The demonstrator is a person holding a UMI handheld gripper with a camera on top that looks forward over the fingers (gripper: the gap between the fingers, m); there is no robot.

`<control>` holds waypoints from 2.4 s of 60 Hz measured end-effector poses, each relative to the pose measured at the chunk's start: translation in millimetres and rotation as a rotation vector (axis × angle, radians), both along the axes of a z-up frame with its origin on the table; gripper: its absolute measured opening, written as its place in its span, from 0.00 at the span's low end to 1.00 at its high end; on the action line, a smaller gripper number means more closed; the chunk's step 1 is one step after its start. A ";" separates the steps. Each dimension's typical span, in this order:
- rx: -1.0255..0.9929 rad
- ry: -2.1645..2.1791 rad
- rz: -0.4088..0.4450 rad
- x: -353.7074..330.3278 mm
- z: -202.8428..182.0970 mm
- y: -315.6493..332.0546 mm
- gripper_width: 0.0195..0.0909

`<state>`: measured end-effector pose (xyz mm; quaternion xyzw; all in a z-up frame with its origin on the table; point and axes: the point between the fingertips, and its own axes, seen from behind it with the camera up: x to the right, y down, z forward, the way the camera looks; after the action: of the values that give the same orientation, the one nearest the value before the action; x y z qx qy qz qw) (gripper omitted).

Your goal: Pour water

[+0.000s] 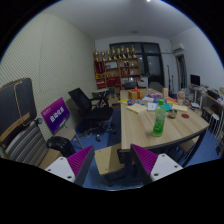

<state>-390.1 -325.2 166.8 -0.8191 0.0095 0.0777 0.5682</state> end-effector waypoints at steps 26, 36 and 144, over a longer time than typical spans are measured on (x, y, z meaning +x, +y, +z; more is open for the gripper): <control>0.071 -0.047 -0.039 45.5 -15.3 45.7 0.85; 0.073 -0.105 -0.090 136.7 -40.2 91.9 0.85; -0.117 2.126 -0.163 328.5 9.6 442.1 0.23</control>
<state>-61.6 116.9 176.4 -0.3539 0.5587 0.7135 0.2314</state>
